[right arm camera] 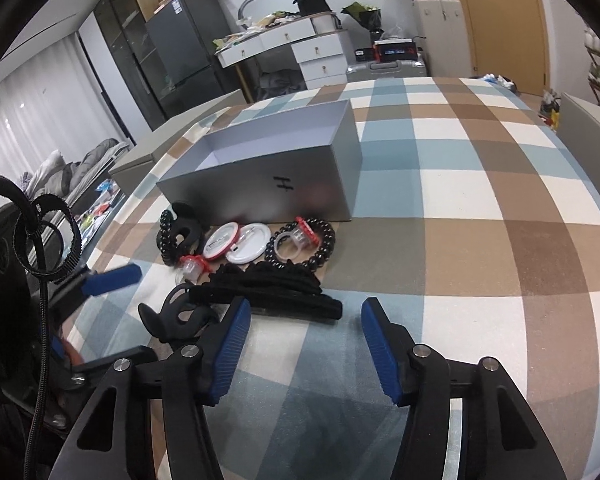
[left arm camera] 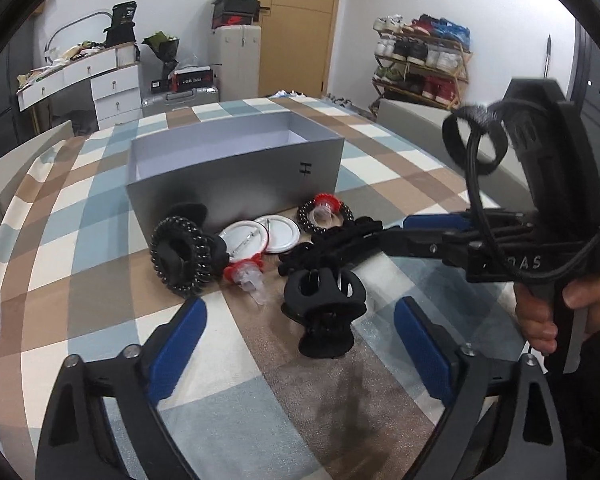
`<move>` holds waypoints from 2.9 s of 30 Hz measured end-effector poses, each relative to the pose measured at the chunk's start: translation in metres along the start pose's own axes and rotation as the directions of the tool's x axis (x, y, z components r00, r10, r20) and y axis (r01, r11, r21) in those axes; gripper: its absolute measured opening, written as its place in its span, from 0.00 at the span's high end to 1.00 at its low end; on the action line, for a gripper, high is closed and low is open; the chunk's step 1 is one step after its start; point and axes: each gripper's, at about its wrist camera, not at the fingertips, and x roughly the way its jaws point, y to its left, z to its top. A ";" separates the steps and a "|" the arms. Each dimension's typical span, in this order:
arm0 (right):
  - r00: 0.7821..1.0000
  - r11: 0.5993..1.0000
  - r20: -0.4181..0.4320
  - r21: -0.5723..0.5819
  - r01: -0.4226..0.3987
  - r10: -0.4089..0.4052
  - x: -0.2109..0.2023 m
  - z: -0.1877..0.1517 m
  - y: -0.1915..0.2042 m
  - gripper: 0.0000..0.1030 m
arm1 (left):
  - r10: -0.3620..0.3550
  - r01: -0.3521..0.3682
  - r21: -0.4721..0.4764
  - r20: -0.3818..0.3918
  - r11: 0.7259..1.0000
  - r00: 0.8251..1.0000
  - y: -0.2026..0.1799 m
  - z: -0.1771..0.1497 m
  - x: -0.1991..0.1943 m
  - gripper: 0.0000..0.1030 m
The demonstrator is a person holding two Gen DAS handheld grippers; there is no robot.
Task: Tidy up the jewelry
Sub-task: 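Reach the left gripper to the black claw clip and close on it, then grasp the black curved hair comb with the right gripper while the left holds the claw clip, then carry the claw clip and the comb over the grey box with both grippers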
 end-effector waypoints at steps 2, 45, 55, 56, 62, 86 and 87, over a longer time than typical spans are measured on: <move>1.000 1.000 0.004 0.006 0.004 -0.004 0.000 0.000 -0.002 0.44 | -0.004 0.004 0.021 -0.018 1.000 1.000 -0.005 -0.001 0.004 0.22; 0.992 0.947 -0.114 -0.311 -0.078 0.044 0.017 -0.014 0.055 0.49 | 0.094 -0.089 -0.100 0.050 0.991 0.994 0.028 -0.015 -0.015 0.59; 0.997 0.927 -0.059 -0.375 0.015 -0.040 0.019 -0.015 0.057 0.81 | 0.095 -0.089 -0.111 0.049 0.990 0.994 0.033 -0.015 -0.014 0.59; 0.998 0.935 -0.056 -0.354 -0.003 -0.018 0.016 -0.014 0.053 0.81 | 0.094 -0.088 -0.112 0.050 0.990 0.994 0.033 -0.015 -0.015 0.59; 0.999 0.968 0.004 -0.247 -0.044 0.047 -0.003 -0.003 0.034 0.81 | 0.093 -0.086 -0.117 0.059 0.989 0.994 0.034 -0.015 -0.016 0.59; 0.977 0.997 0.198 -0.037 -0.074 0.080 -0.030 0.027 0.015 0.81 | 0.114 -0.093 -0.139 0.155 0.986 0.981 0.038 0.002 -0.029 0.59; 0.977 0.996 0.199 -0.041 -0.073 0.080 -0.030 0.028 0.016 0.81 | 0.115 -0.093 -0.139 0.160 0.986 0.980 0.037 0.004 -0.030 0.59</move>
